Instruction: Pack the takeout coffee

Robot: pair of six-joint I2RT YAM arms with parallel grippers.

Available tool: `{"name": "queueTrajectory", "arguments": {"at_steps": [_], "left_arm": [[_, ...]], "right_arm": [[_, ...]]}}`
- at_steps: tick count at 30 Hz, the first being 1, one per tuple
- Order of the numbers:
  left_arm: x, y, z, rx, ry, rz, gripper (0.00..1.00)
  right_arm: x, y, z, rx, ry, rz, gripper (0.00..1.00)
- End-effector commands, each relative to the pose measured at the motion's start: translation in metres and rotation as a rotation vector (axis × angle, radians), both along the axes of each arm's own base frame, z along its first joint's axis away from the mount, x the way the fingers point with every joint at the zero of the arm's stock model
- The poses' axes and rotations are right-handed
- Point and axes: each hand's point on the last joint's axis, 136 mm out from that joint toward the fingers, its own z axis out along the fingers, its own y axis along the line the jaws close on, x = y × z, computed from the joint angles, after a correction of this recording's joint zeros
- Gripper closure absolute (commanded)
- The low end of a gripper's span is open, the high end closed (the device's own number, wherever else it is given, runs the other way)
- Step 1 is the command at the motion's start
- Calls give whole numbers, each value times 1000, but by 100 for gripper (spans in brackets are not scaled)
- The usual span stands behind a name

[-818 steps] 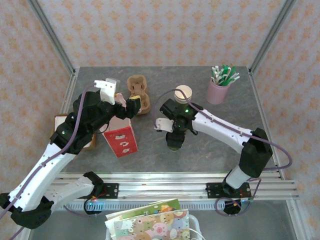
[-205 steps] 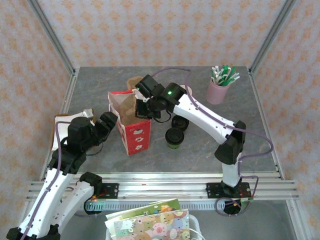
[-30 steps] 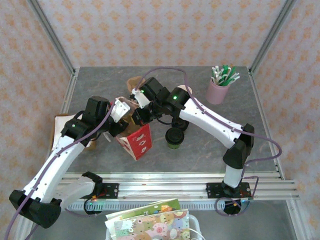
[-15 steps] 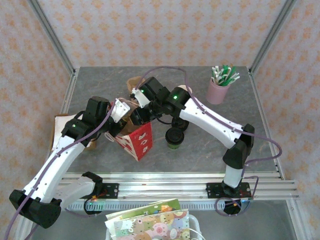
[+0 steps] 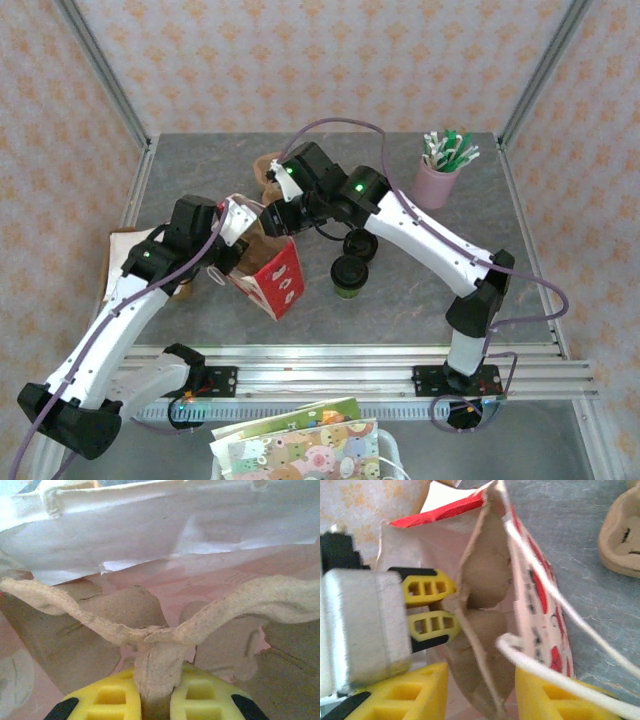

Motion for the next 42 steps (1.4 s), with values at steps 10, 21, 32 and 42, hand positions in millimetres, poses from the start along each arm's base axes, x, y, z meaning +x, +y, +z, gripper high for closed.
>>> {"name": "queueTrajectory", "arguments": {"at_steps": [10, 21, 32, 42], "left_arm": [[2, 16, -2, 36, 28, 107, 93], [3, 26, -15, 75, 86, 190, 100], [8, 18, -14, 66, 149, 248, 100], [18, 13, 6, 91, 114, 217, 100]], "right_arm": [[51, -76, 96, 166, -187, -352, 56], [26, -51, 44, 122, -38, -150, 36], [20, -40, -2, -26, -123, -96, 33], [36, -21, -29, -113, -175, -35, 35]]}}
